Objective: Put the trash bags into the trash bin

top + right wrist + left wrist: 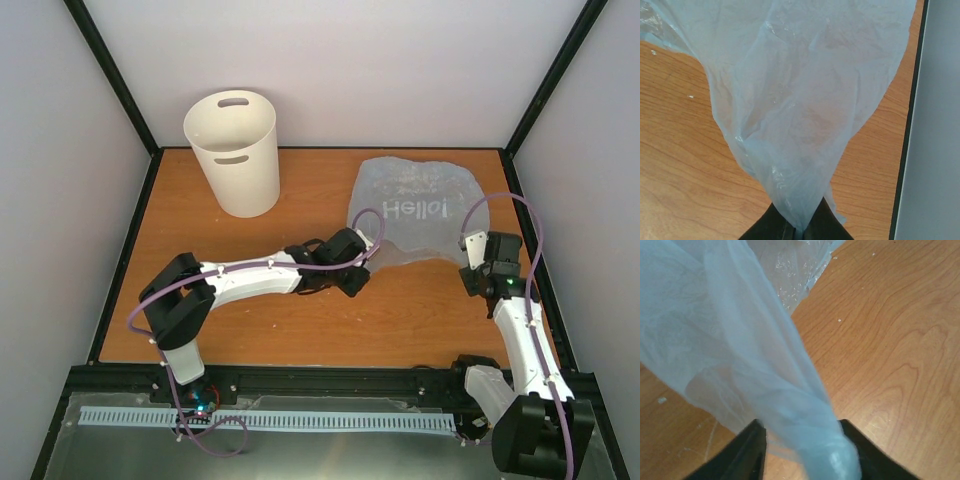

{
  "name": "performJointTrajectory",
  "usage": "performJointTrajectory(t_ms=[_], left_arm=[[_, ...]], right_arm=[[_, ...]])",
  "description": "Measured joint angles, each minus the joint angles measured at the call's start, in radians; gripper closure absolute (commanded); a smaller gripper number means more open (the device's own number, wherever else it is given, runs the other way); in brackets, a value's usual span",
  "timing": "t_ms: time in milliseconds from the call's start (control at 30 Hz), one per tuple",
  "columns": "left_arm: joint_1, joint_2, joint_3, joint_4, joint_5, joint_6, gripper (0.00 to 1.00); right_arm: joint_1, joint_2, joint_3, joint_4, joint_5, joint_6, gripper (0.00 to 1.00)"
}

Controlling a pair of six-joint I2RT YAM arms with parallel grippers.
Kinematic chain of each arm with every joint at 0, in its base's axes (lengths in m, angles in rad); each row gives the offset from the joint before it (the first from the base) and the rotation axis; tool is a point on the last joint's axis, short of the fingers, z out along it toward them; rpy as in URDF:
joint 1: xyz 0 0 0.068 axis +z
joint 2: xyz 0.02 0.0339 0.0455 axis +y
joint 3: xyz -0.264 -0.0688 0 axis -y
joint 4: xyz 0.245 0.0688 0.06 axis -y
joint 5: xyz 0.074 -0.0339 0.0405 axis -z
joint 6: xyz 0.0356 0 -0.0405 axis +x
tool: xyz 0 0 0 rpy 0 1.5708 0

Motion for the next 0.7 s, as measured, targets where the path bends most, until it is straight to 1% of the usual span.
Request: performJointTrajectory(t_ms=[33,67,133,167,200,233,333,567,700], left_arm=[[0.0,-0.002,-0.004,0.0,0.008,0.005,0.48],[0.0,-0.004,-0.01,0.0,0.014,0.008,0.44],[0.0,-0.01,-0.02,-0.001,0.021,0.013,0.38],[0.0,-0.014,-0.024,-0.004,0.022,0.014,0.36],[0.0,-0.02,-0.028,-0.008,0.024,0.016,0.34],[0.0,-0.032,-0.033,-0.013,0.027,0.017,0.31],[0.0,-0.082,-0.05,-0.029,0.037,0.017,0.26],[0.0,-0.29,-0.095,-0.099,0.045,-0.005,0.14],[0.001,-0.405,-0.085,-0.159,0.013,-0.021,0.11]], right_arm=[[-0.002,0.0,0.01,-0.01,-0.005,0.0,0.88],[-0.002,0.0,0.011,-0.011,-0.005,0.0,0.79],[-0.003,0.001,0.026,-0.029,-0.02,0.003,0.52],[-0.003,0.001,0.037,-0.042,-0.03,0.002,0.42],[-0.003,0.0,0.049,-0.056,-0.042,0.005,0.33],[-0.004,-0.002,0.062,-0.068,-0.052,0.009,0.28],[-0.004,-0.019,0.108,-0.115,-0.107,0.015,0.2],[-0.004,-0.111,0.225,-0.193,-0.218,0.014,0.17],[-0.004,-0.132,0.267,-0.195,-0.318,0.026,0.17]])
